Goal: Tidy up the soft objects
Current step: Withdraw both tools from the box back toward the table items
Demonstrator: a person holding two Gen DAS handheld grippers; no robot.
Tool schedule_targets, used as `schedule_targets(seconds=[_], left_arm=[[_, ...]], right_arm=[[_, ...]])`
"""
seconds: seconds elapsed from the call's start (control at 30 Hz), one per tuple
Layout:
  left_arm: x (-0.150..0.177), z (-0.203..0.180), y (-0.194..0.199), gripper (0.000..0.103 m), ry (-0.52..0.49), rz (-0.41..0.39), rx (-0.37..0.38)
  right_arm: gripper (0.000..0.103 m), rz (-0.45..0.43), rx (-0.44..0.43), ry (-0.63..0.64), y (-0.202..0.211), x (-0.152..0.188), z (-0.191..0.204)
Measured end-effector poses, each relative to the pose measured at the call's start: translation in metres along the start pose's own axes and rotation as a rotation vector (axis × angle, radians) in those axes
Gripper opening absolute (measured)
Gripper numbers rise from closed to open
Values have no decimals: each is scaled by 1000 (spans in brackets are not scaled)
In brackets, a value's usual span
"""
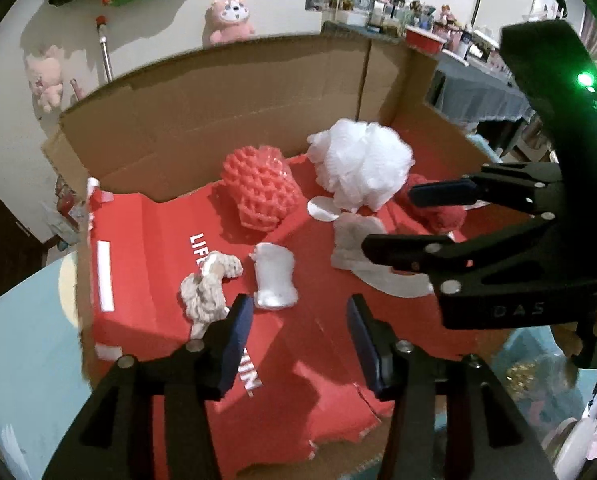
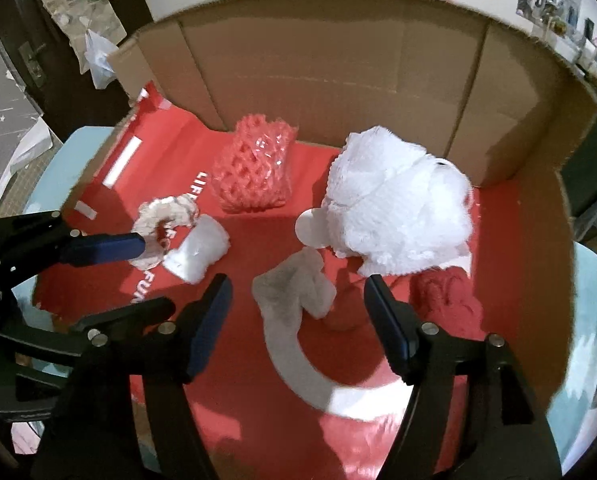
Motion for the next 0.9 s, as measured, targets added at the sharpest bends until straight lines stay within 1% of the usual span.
schedule_targets(seconds=[0.03, 0.1, 0.13, 0.17, 0.2, 0.23, 0.33, 0.37, 0.4, 0.47, 0.53, 0.57, 0.63, 0.83, 0.9], left_arm=[[1, 1, 4, 54, 4, -10, 1], [3, -1, 23, 64, 21, -45, 10], [1, -1, 30, 66, 27, -59, 11], [3, -2, 45, 71, 36, -88, 11], [1, -6, 51, 76, 40, -106, 11], [3, -7, 64, 78, 45, -133, 11], [6, -11, 93, 88, 64, -213, 5], [10, -14, 109, 93, 70, -253, -2], [8, -14, 115, 97, 73, -276, -4], [16, -17, 142, 98, 87, -351, -13], [23, -20, 158, 101, 100, -392, -13], [29, -22, 171, 103, 115, -422, -13], [38, -23, 189, 103, 136, -466, -24], [71, -26, 226, 103, 188, -558, -46], [85, -29, 234, 103, 202, -578, -52]], right_arm=[[67, -13, 2, 0, 7, 1, 3], [67, -39, 10, 17, 25, 5, 13], [67, -49, 13, 21, 34, 6, 17], [67, -62, 15, 23, 41, 9, 20], [67, -77, 18, 25, 49, 13, 26], [68, -99, 28, 30, 63, 17, 33], [76, -158, 46, 65, 96, 27, 56], [77, -173, 48, 72, 104, 32, 60], [77, -194, 48, 80, 114, 36, 67], [77, -237, 49, 87, 133, 44, 80], [79, -283, 51, 92, 155, 58, 91], [82, -308, 55, 100, 167, 66, 97], [84, -358, 74, 116, 184, 78, 108], [86, -511, 155, 162, 234, 128, 136], [90, -548, 173, 169, 244, 145, 143]])
Point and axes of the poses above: each gripper's, at about its wrist camera, not at the fingertips, and y roughly against the way its jaws point, z to its left, x to its underside, the point moved 6 cm from there along -y, roughly the way its jaws point, and after that the axes turned 13 degrees about -x, right-handed, at the moved point
